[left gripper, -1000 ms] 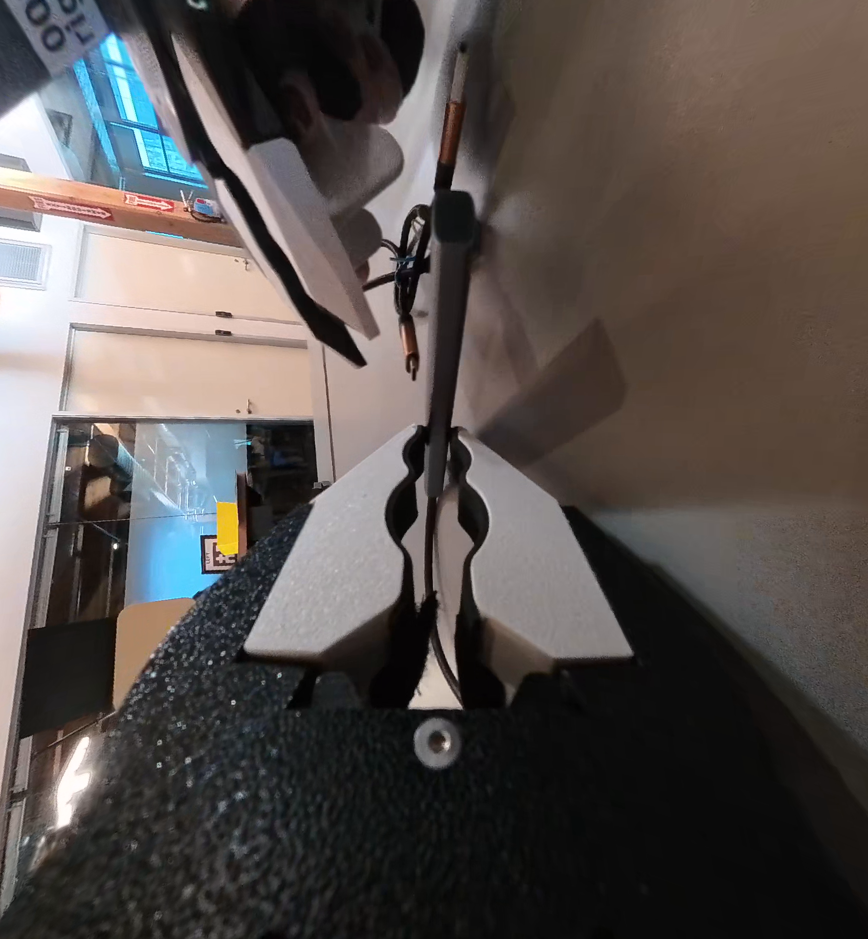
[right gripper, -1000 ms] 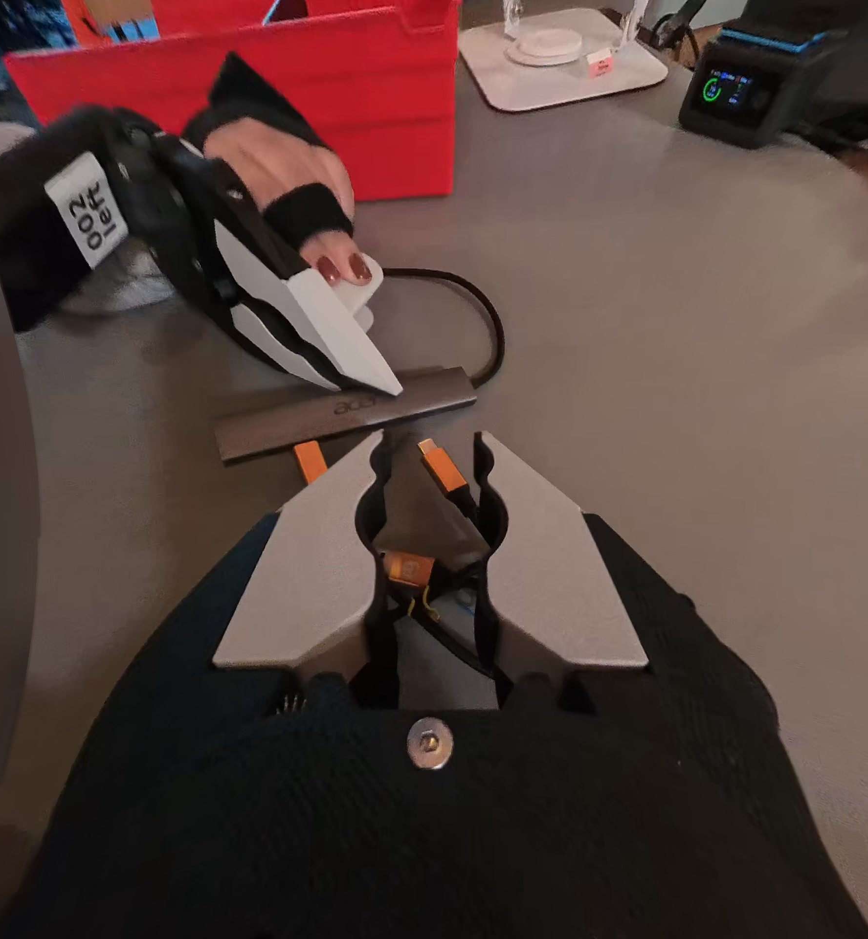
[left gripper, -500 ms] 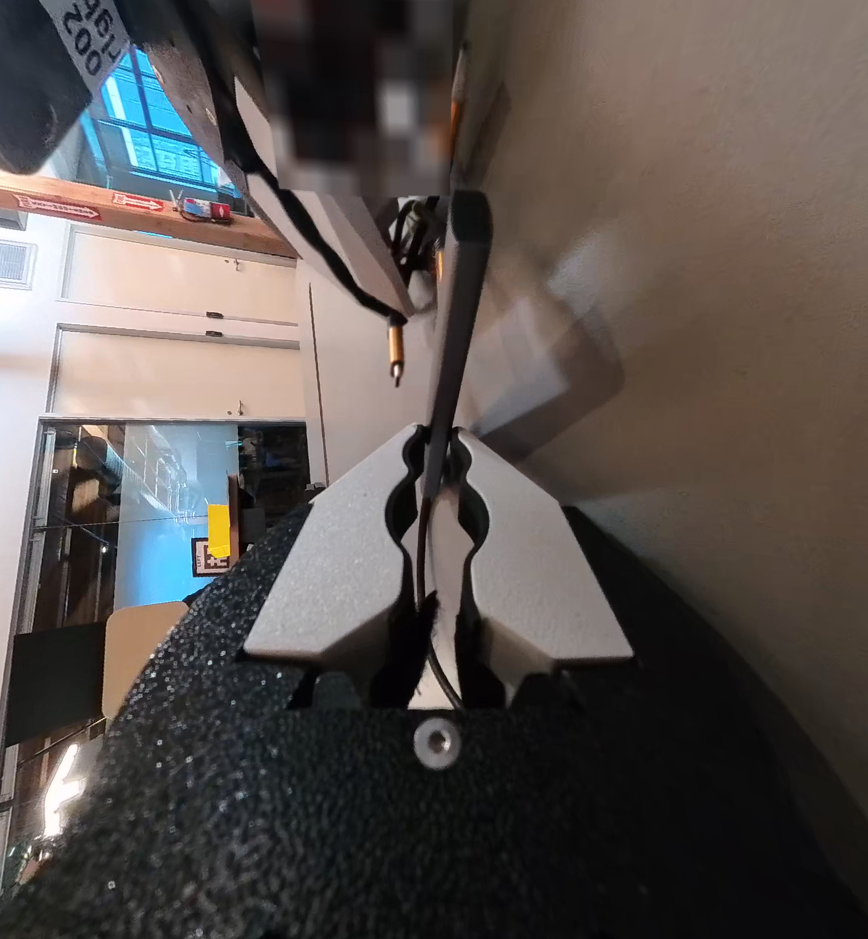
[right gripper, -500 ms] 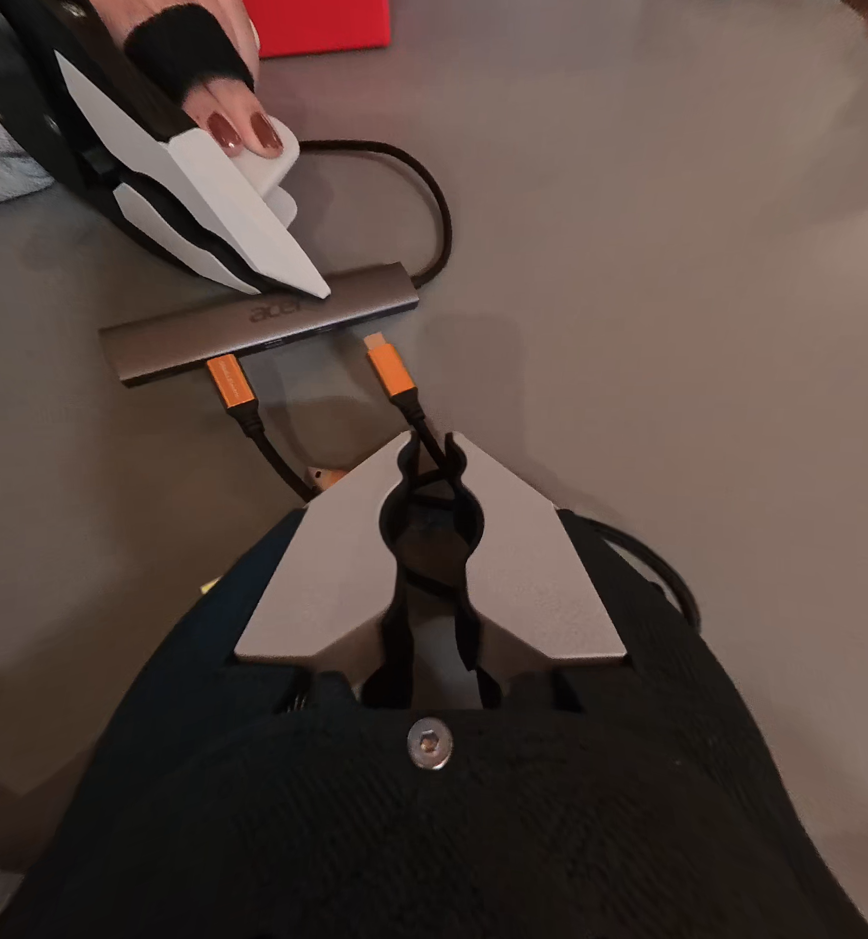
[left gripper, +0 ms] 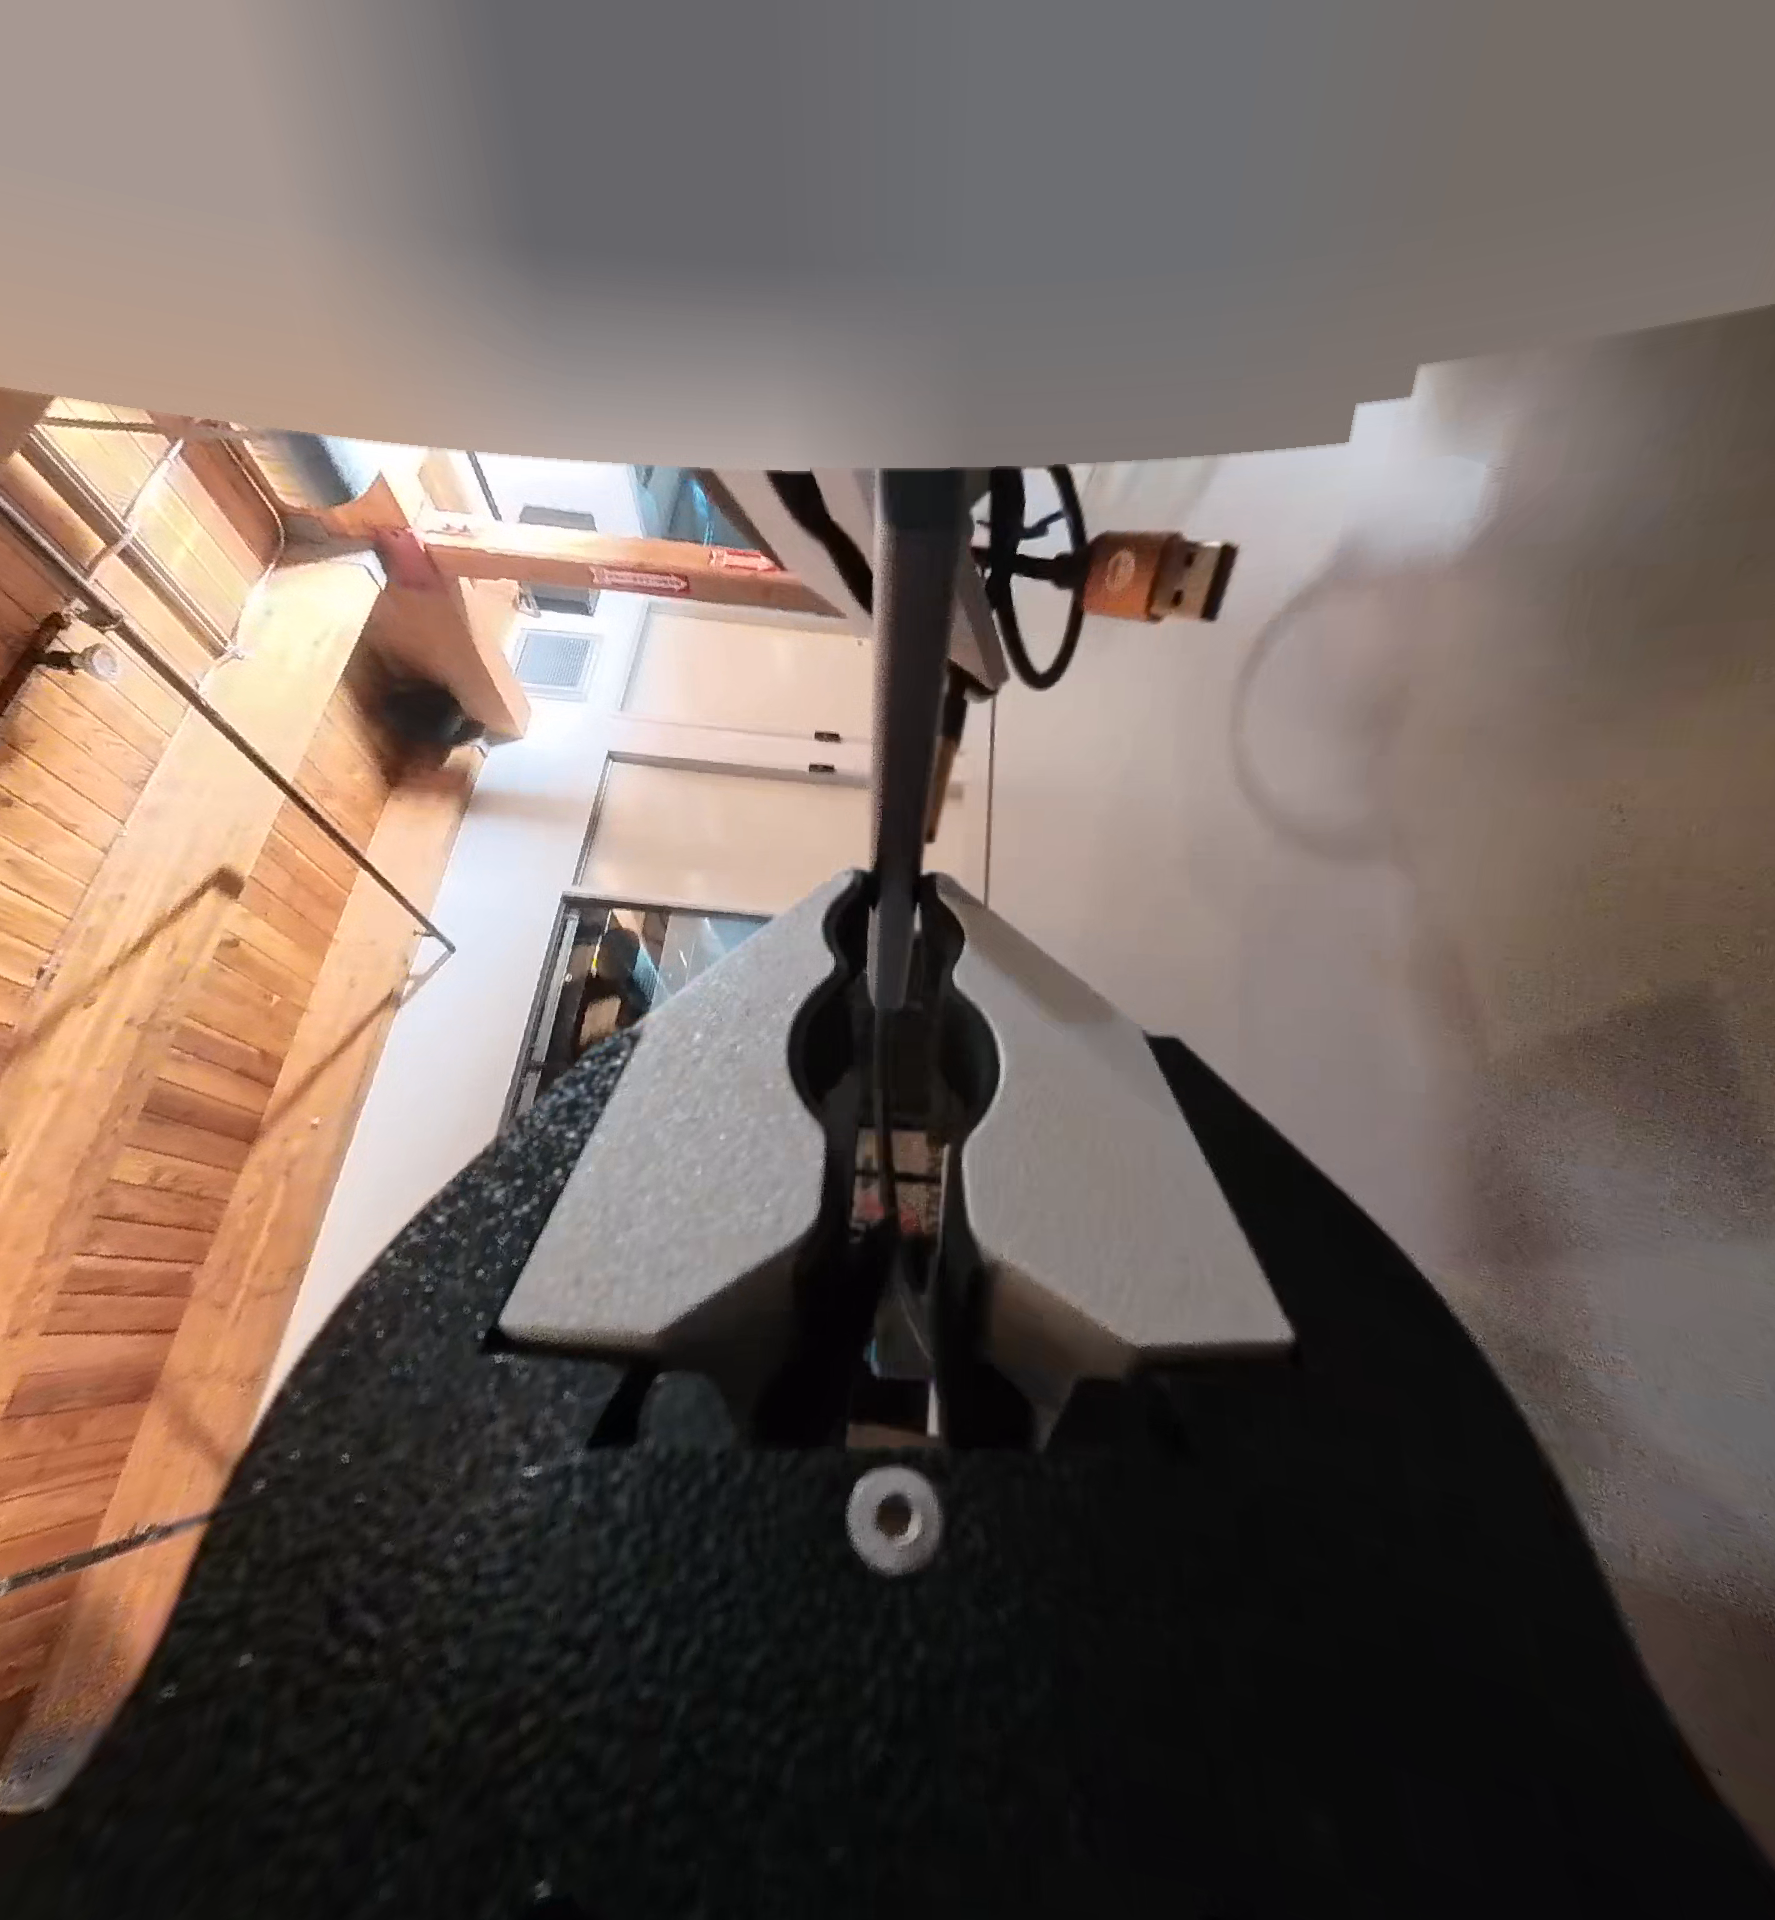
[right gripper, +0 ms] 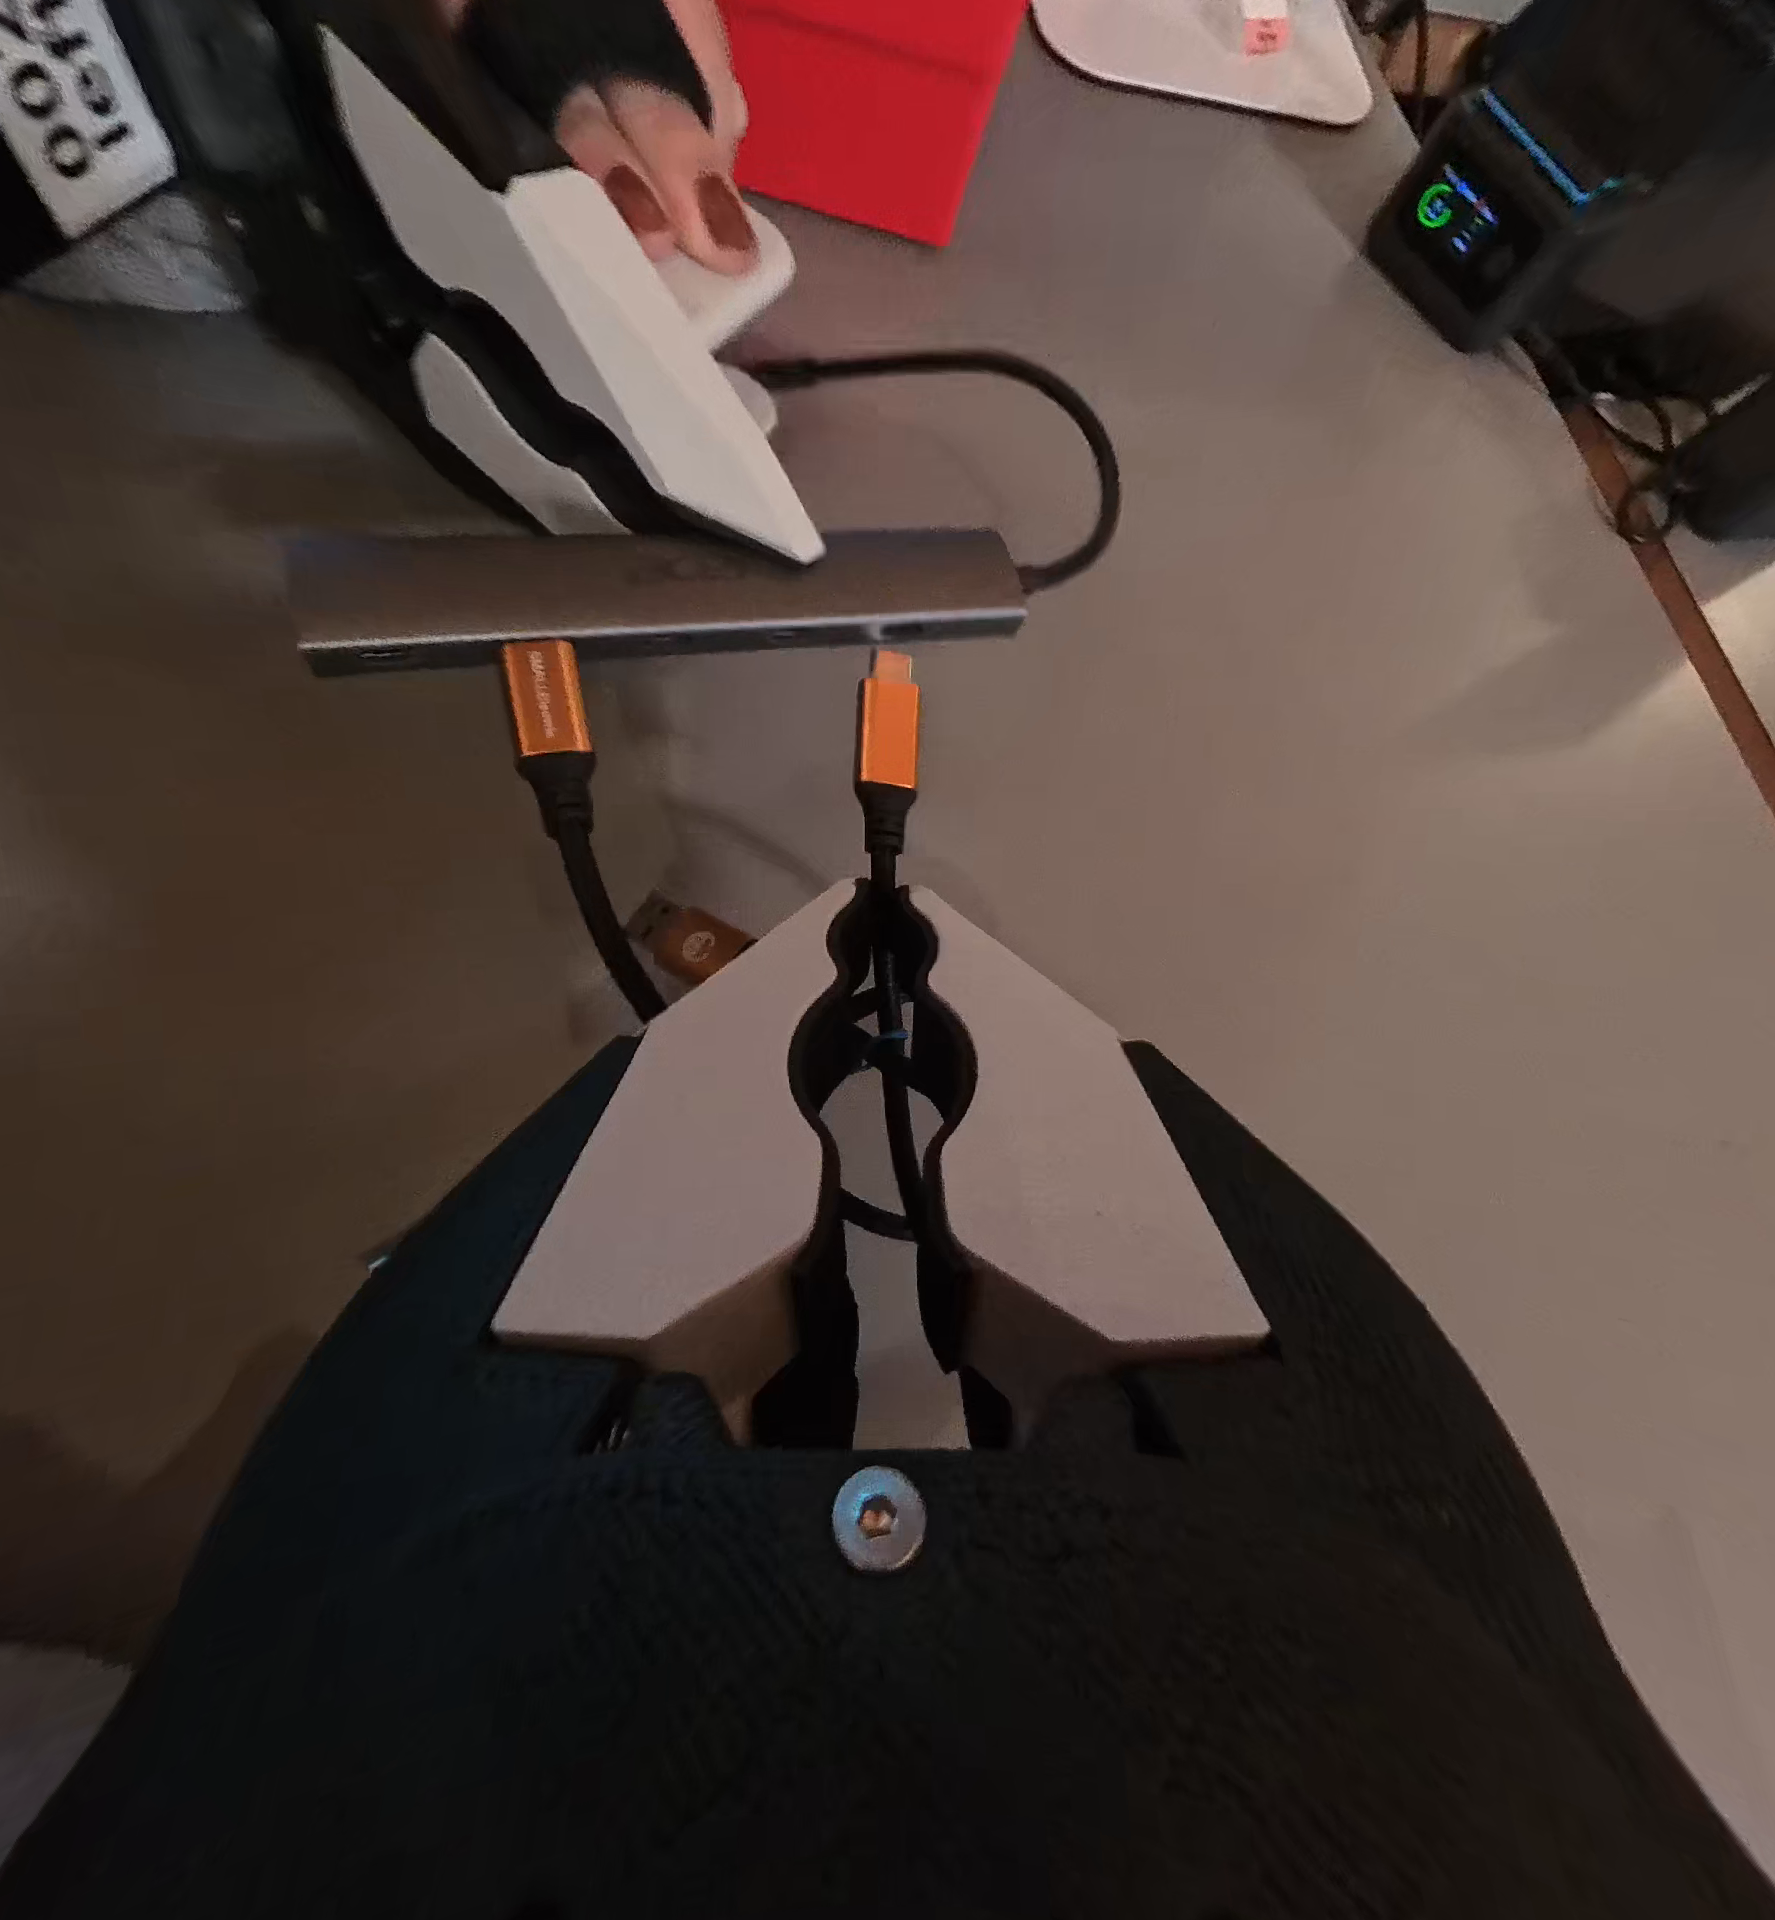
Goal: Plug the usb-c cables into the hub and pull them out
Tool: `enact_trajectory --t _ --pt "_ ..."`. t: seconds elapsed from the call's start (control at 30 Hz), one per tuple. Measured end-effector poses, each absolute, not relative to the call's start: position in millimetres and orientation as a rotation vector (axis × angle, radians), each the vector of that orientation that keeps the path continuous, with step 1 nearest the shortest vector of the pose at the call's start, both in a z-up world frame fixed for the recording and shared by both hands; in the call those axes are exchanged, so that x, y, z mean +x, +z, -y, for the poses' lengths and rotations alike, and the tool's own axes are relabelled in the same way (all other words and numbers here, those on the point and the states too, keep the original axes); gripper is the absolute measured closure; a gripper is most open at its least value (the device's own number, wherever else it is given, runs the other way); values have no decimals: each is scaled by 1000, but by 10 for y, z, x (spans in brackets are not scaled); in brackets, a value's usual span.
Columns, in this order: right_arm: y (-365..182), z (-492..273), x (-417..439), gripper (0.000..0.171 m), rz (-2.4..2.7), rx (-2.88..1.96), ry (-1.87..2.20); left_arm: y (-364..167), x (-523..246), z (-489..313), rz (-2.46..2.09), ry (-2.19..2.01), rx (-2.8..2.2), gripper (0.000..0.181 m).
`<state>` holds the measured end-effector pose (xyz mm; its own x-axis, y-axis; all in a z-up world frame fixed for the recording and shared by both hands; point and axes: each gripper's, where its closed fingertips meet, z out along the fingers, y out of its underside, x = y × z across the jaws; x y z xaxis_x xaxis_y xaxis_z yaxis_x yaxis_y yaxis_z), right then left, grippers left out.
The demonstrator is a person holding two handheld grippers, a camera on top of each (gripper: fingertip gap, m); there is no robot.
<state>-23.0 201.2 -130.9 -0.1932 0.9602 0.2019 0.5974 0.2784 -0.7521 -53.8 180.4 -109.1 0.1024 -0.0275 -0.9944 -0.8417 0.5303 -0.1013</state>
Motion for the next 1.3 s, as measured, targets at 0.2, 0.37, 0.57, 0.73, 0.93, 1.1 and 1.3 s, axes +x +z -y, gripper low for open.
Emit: enact_trajectory --t 0.2,0.37,0.57,0.73,0.93,1.1,1.3 --pt "-1301 -1856 -95 171 1952 -1438 785 -1095 -420 -1729 -1323 577 -851 174" --pt "-1316 -1806 -40 171 1976 -1460 828 -1139 -386 -1712 -1340 529 -866 174" --pt "-1280 -1753 6 170 1985 -1456 877 -1178 -362 -1694 -1356 478 -885 174" --pt "-1335 -1723 9 170 2016 -1470 877 -1221 -367 -1706 -1364 451 -919 174" --pt "-1375 -1728 -1 170 2028 -1483 863 -1282 -351 -1704 -1397 457 -931 174" --pt "-1431 -1725 0 170 2045 -1507 850 -1347 -327 -1696 -1434 468 -933 174" --pt "-1517 -1748 -21 170 2064 -1534 816 -1442 -348 -1738 -1473 516 -961 174"
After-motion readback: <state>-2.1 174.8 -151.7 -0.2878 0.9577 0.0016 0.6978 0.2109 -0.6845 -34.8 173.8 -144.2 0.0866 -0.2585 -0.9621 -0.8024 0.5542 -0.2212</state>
